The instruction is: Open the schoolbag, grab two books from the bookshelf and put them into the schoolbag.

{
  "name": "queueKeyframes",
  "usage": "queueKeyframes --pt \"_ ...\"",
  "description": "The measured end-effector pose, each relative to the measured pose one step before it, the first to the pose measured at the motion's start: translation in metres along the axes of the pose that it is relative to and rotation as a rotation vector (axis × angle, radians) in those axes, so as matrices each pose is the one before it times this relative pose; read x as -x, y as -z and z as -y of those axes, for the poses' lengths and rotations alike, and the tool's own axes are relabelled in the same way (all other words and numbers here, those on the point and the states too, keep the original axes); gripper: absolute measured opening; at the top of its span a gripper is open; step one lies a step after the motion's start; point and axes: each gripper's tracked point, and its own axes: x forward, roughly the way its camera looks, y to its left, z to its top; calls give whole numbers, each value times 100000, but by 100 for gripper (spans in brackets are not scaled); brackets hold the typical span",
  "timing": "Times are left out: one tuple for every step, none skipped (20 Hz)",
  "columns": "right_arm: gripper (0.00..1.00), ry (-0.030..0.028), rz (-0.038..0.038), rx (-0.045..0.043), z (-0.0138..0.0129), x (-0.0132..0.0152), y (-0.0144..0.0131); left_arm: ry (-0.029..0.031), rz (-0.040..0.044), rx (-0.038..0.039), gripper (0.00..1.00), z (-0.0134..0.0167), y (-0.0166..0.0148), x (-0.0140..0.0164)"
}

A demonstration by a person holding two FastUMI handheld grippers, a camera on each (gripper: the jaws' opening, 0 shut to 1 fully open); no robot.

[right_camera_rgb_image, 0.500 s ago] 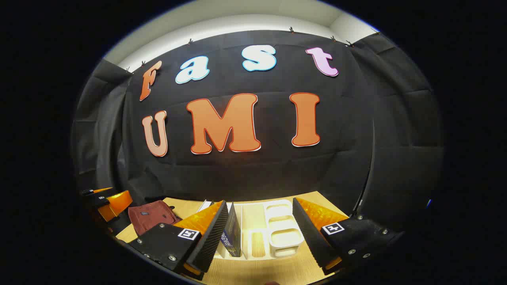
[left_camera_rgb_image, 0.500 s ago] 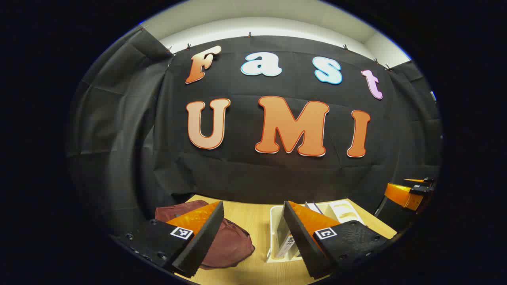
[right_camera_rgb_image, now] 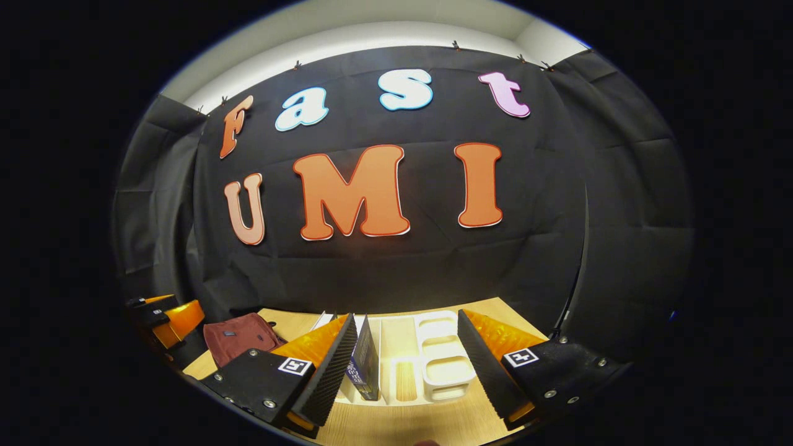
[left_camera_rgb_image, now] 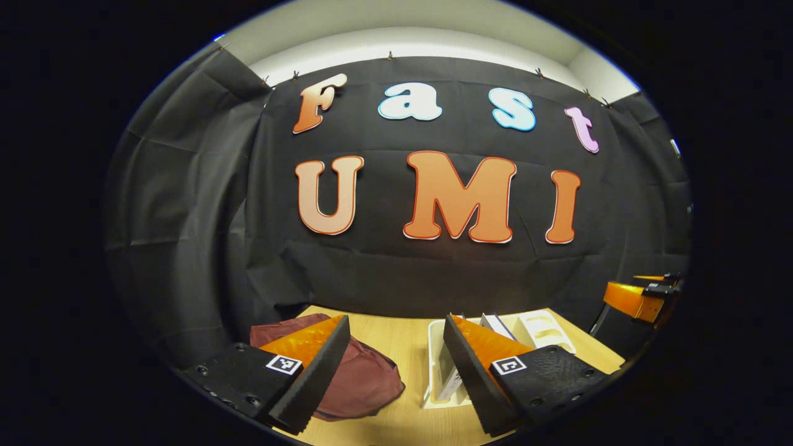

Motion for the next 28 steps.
queueKeyframes --pt "96 19 -91 -102 28 -40 -21 127 184 -735 95 76 -95 -45" --pt "96 78 108 298 -14 -37 -104 414 170 98 95 226 -6 17" --pt "96 -6 336 481 -4 -124 -75 386 88 591 95 289 -182 -94" --pt "96 -52 211 491 -66 -30 -98 288 181 651 95 151 -77 40" --pt "96 -180 -56 433 10 -53 62 230 113 503 95 70 -177 -124" --pt "96 -133 10 258 -69 -78 -22 289 50 321 95 101 -38 -181" --pt "96 31 -29 157 16 31 -24 307 36 187 95 113 -121 -193" --pt "96 216 26 4 87 -18 0 156 -96 -89 95 69 90 -31" --pt "96 119 -66 -91 64 -79 81 -61 -35 -363 95 -21 -46 -115" --pt "96 235 -306 -111 45 24 58 -217 -94 -349 95 -69 107 -62" --pt "96 141 -193 -36 25 17 105 -259 -198 -116 95 -52 30 -1" --pt "96 147 -178 20 67 6 101 21 -134 42 95 31 87 -92" --pt "96 206 -243 71 59 -12 62 -113 -37 69 95 -92 -21 1" --pt "96 151 -13 20 9 14 -2 -179 -194 2 95 -106 77 -12" --pt "96 150 -60 -35 24 -37 40 -313 18 96 95 -129 -72 -62" --pt "96 87 75 -109 -7 19 -82 -193 -145 118 95 -107 124 -63" --pt "96 115 94 -64 -11 -56 -62 -247 138 166 95 -139 -135 -50" --pt "96 109 207 -117 0 -41 -22 -60 203 204 95 -110 -48 44" --pt "96 85 84 50 -46 -31 -38 -151 143 92 95 -121 -95 13" --pt "96 -19 -19 118 -75 -56 13 -156 187 -44 95 -71 -35 57" --pt "96 -128 -204 136 -21 29 77 -138 65 -214 95 -110 -47 52" --pt "96 -142 -387 -78 -52 6 94 -219 -10 -191 95 -151 27 -133" --pt "96 -185 -290 -193 -81 20 134 -187 -48 -80 95 -145 -15 -2" --pt "96 -132 -35 -165 -64 -46 19 -431 -222 -67 95 -182 164 4" --pt "96 196 137 54 75 -59 -27 -99 -245 44 95 -106 16 -96" --pt "96 215 243 249 65 5 -63 -203 -96 73 95 -151 -6 9" --pt "96 107 169 320 -56 39 -53 -166 -1 47 95 -72 -69 -31" --pt "96 143 101 293 31 62 -49 -155 209 119 95 -73 -50 67"
